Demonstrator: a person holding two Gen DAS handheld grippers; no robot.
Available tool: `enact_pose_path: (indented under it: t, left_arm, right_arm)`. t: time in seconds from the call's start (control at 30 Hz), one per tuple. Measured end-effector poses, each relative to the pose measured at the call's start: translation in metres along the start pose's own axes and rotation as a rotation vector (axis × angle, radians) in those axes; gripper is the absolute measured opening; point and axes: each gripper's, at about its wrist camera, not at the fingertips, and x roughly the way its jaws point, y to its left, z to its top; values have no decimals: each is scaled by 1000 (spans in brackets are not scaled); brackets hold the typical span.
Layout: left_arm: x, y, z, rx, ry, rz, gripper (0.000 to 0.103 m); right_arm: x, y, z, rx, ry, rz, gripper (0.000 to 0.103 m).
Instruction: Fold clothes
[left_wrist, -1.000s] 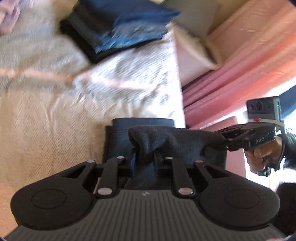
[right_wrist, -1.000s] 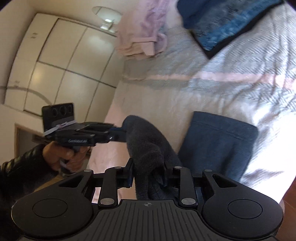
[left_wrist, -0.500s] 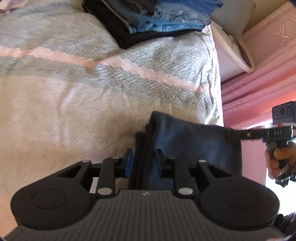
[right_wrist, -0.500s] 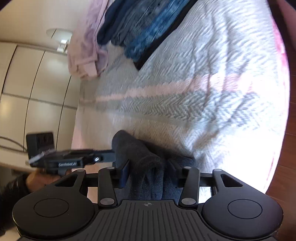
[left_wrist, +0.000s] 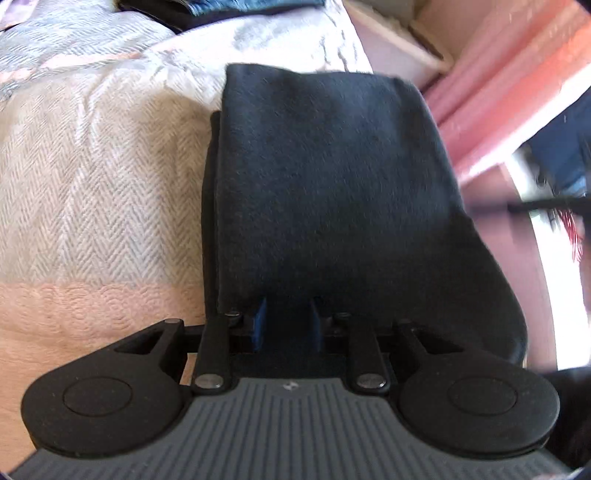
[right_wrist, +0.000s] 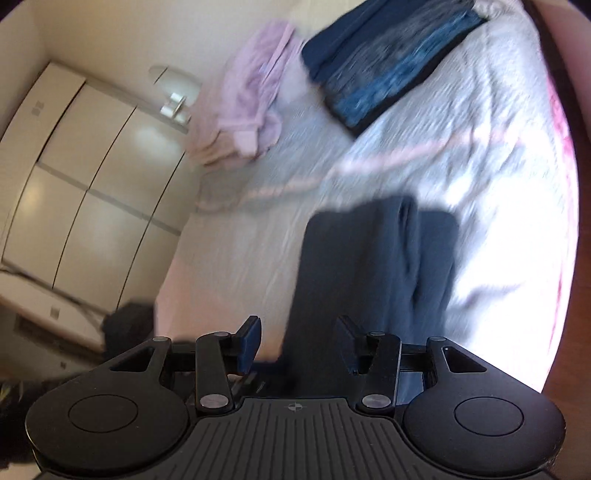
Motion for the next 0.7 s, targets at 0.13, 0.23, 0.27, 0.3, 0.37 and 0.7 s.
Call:
enact_pose_path:
  t: [0.13, 0.23, 0.27, 0.3, 0.37, 0.7]
  left_arm:
    - [-20, -5, -18, 24, -56, 12, 20]
    - [-39, -9, -32, 53, -89, 22, 20]
    - [-48, -11, -39, 73, -92, 23, 20]
    - [-54, -15, -45, 96, -92, 27, 20]
    - [-60, -21, -53, 141, -83, 34, 21]
    - [-51, -39, -64, 250, 1, 124, 21]
  right_arm:
    - [12, 38, -65, -204, 121, -20, 49]
    - [22, 46, -96, -328, 167, -182, 49]
    - [24, 42, -102, -324, 170, -244, 48]
    - [23, 34, -105, -275, 166, -277, 48]
    - [19, 29, -110, -234, 158, -302, 48]
    - [17, 56, -101, -190, 162, -357, 48]
